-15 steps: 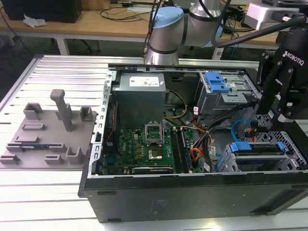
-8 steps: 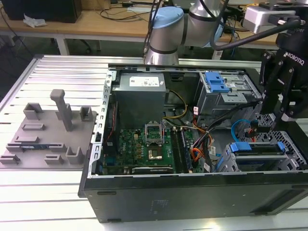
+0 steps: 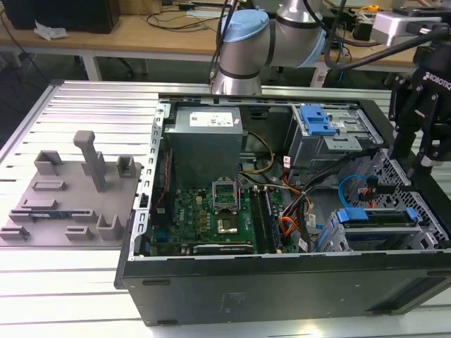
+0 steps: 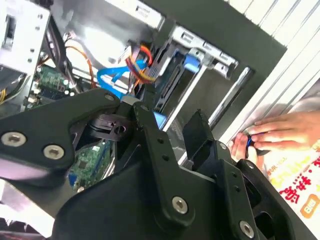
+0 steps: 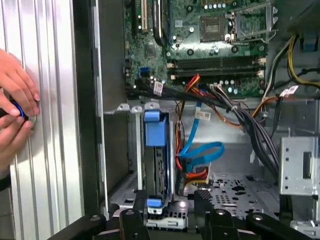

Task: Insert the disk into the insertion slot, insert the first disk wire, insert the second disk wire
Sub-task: 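Insert the first disk wire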

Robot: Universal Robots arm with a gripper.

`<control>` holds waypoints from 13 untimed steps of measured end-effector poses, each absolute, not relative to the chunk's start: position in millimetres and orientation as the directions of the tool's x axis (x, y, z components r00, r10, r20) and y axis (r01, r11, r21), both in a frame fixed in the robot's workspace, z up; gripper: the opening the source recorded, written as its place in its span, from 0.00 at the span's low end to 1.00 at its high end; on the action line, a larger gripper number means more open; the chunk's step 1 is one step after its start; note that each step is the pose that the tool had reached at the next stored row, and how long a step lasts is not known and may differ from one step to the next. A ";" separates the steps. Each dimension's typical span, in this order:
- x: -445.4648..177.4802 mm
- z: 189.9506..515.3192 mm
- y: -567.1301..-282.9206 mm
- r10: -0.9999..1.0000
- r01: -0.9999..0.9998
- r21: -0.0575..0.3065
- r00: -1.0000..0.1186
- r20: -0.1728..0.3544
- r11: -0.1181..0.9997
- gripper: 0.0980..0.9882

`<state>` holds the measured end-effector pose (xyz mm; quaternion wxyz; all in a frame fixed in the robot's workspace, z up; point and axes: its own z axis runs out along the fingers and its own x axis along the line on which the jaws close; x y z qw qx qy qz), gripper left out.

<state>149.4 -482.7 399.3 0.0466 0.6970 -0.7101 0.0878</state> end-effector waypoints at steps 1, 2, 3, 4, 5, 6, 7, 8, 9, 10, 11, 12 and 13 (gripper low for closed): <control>150.0 398.7 -482.6 -0.981 -0.998 -0.060 -0.025 0.193 0.014 0.45; 149.9 398.1 -482.5 -0.979 -0.998 -0.060 -0.030 0.203 0.018 0.45; 150.0 397.6 -482.5 -0.974 -0.998 -0.060 -0.038 0.223 0.025 0.45; 150.0 397.5 -482.4 -0.969 -0.998 -0.061 -0.040 0.245 0.025 0.45; 150.0 397.4 -482.0 -0.964 -0.998 -0.061 -0.040 0.261 0.024 0.45; 150.0 397.4 -481.4 -0.958 -0.998 -0.062 -0.040 0.283 0.023 0.45; 150.0 397.4 -480.7 -0.953 -0.998 -0.062 -0.040 0.299 0.022 0.45; 149.9 397.1 -477.5 -0.945 -0.998 -0.063 -0.040 0.325 0.020 0.45; 149.8 396.6 -474.8 -0.943 -0.998 -0.063 -0.040 0.331 0.020 0.45; 149.8 396.2 -472.0 -0.941 -0.998 -0.064 -0.040 0.335 0.019 0.45; 149.8 395.4 -467.2 -0.940 -0.998 -0.066 -0.040 0.337 0.019 0.45; 149.8 395.1 -463.7 -0.940 -0.997 -0.068 -0.041 0.338 0.019 0.45; 149.7 394.5 -459.9 -0.940 -0.997 -0.073 -0.043 0.339 0.019 0.45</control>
